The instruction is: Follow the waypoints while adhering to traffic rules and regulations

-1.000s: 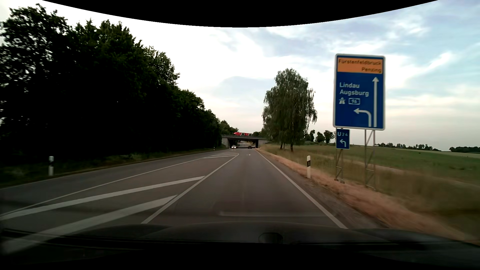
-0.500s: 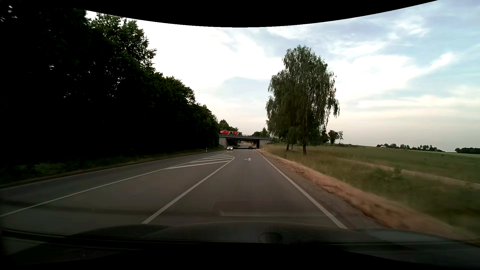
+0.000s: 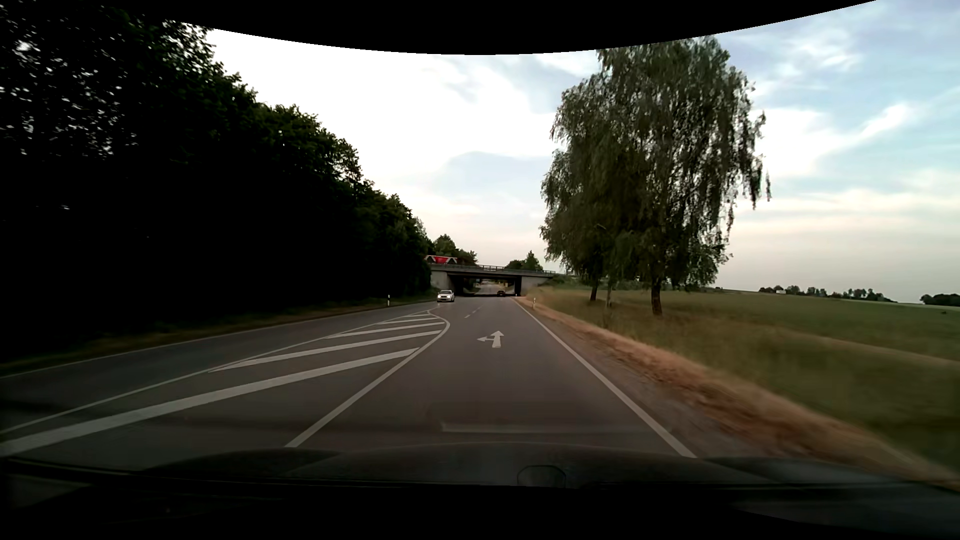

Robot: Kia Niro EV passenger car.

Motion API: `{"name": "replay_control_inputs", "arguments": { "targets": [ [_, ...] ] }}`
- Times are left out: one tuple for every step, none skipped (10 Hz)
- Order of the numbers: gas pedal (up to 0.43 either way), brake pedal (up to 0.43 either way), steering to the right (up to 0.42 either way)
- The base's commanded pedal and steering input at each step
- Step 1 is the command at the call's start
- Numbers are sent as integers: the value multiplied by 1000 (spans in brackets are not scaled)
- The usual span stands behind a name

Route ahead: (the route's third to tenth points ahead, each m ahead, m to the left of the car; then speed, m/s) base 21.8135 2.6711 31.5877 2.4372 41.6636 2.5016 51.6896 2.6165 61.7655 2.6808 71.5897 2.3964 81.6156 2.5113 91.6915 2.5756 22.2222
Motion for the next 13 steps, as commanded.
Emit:
{"name": "replay_control_inputs", "arguments": {
  "targets": [
    [130, 12, 0],
    [130, 6, 0],
    [130, 6, 0],
    [130, 6, 0],
    [130, 6, 0],
    [130, 6, 1],
    [130, 6, 1],
    [130, 6, 1],
    [130, 6, 1],
    [130, 6, 1],
    [130, 6, 1],
    [130, 6, 1],
    [130, 6, 1]
  ]
}}
